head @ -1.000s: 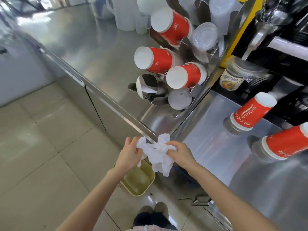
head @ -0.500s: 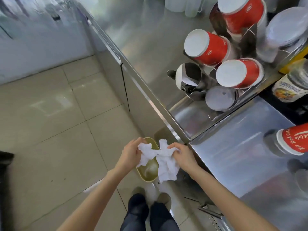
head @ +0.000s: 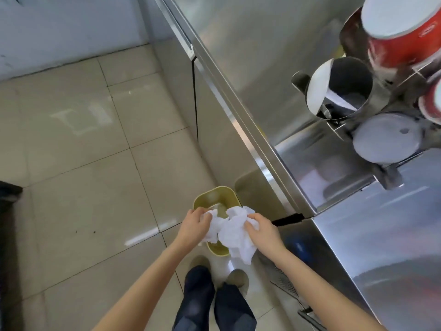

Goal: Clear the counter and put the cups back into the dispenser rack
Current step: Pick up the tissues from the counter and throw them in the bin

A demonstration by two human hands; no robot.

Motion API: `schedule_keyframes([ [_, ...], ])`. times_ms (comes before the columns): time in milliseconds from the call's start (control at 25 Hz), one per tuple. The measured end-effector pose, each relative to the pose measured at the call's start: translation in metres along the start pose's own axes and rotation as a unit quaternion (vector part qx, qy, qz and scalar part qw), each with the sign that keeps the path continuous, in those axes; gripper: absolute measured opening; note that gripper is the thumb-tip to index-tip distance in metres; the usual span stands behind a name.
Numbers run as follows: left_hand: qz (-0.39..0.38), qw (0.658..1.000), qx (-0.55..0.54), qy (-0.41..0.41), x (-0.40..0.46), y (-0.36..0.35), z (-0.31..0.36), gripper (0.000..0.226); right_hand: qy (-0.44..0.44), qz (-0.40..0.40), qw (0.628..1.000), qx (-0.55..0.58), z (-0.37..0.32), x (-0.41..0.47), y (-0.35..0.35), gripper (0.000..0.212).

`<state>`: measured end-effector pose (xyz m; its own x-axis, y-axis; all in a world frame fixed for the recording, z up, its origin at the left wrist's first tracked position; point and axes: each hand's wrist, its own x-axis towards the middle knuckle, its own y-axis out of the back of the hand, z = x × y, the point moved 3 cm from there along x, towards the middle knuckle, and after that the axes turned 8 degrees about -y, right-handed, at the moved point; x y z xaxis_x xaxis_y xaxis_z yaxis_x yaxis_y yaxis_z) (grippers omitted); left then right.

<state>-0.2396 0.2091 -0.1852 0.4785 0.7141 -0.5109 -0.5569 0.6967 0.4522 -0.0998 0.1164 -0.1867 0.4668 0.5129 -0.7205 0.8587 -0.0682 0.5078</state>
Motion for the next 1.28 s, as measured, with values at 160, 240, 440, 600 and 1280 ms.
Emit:
schedule_keyframes([
  [160, -0.003, 1.000, -0.005, 0.027, 0.032, -0.026, -0.044, 0.022, -0.019, 0.001, 1.000, -0.009, 0.020, 0.048, -0.023, 0.023],
  [240, 0.002, 1.000, -0.002, 0.026, 0.050, -0.035, -0.062, 0.022, -0.021, 0.003, 0.999, -0.025, 0.029, 0.076, -0.036, 0.019],
  [440, -0.001, 0.999, -0.022, 0.024, 0.105, -0.069, -0.113, 0.023, -0.022, 0.015, 0.998, -0.055, 0.062, 0.155, -0.078, 0.020],
  [600, 0.010, 1.000, -0.010, 0.001, 0.142, -0.101, -0.148, 0.031, -0.053, 0.041, 0.997, -0.049, 0.096, 0.217, -0.110, 0.026],
  [1280, -0.167, 0.965, 0.202, -0.028, 0.216, -0.193, -0.235, 0.054, -0.018, -0.082, 0.991, -0.102, 0.164, 0.301, -0.172, 0.051],
])
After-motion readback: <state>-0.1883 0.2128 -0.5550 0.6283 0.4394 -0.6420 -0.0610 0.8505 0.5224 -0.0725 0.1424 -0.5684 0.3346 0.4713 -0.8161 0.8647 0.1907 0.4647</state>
